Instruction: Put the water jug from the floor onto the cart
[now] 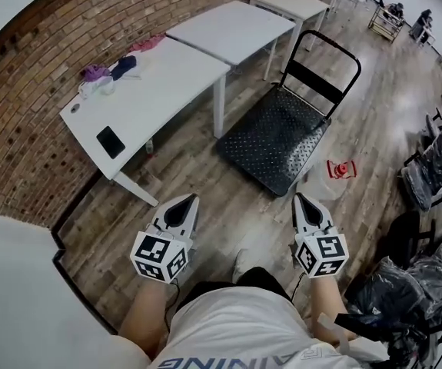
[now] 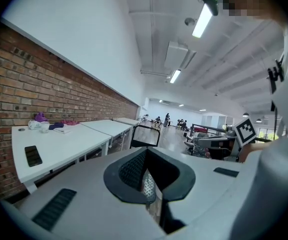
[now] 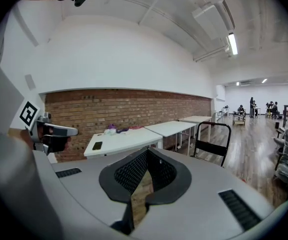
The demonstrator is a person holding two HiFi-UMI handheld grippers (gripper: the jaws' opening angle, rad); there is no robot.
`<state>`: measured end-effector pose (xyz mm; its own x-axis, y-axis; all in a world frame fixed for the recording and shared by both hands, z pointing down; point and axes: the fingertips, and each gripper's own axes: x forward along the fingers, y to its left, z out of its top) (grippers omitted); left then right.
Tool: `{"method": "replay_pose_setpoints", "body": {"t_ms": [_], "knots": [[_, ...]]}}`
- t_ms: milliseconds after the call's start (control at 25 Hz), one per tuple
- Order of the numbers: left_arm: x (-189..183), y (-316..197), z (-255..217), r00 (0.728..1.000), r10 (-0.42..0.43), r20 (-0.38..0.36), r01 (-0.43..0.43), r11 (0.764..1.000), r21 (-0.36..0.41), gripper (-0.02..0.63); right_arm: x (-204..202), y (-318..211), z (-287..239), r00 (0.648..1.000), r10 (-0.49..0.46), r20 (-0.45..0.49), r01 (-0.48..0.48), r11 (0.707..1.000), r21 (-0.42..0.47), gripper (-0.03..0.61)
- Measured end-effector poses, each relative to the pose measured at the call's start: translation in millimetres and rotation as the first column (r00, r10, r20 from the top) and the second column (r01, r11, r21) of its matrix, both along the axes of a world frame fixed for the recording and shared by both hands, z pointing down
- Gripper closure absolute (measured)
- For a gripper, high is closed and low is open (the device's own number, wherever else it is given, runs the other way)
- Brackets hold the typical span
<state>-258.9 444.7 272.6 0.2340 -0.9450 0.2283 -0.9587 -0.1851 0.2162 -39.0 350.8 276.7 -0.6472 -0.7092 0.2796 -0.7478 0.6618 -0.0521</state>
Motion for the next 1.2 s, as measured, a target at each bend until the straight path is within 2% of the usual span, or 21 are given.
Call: {"method": "replay_pose_setpoints", "body": {"t_ms": [360,760,1000,1200], "knots": [[51,-117,-14,0.999,0.053,0.011,-0.053,0.999,-0.010,0.614,42,-100,15,0.999,0.030,0.043,-0.028,0.999,-0.032,0.575],[82,-200,-6,0.991,0.133,0.005,-0.132,0.991,-0.022,0.615,77,-160,28,0.994,0.105,0.034,-0.103,0.993,-0.049,0.575],[88,-262,2,0.975,0.219,-0.026,-0.219,0.976,-0.020,0.615,86,-199,29,0.983,0.185,0.013,-0.185,0.982,-0.039,0.575],[90,-330,6,0.948,0.317,-0.040,-0.318,0.948,-0.013,0.614,92,-242,26,0.958,0.287,0.011,-0.287,0.958,-0.026,0.575]]}}
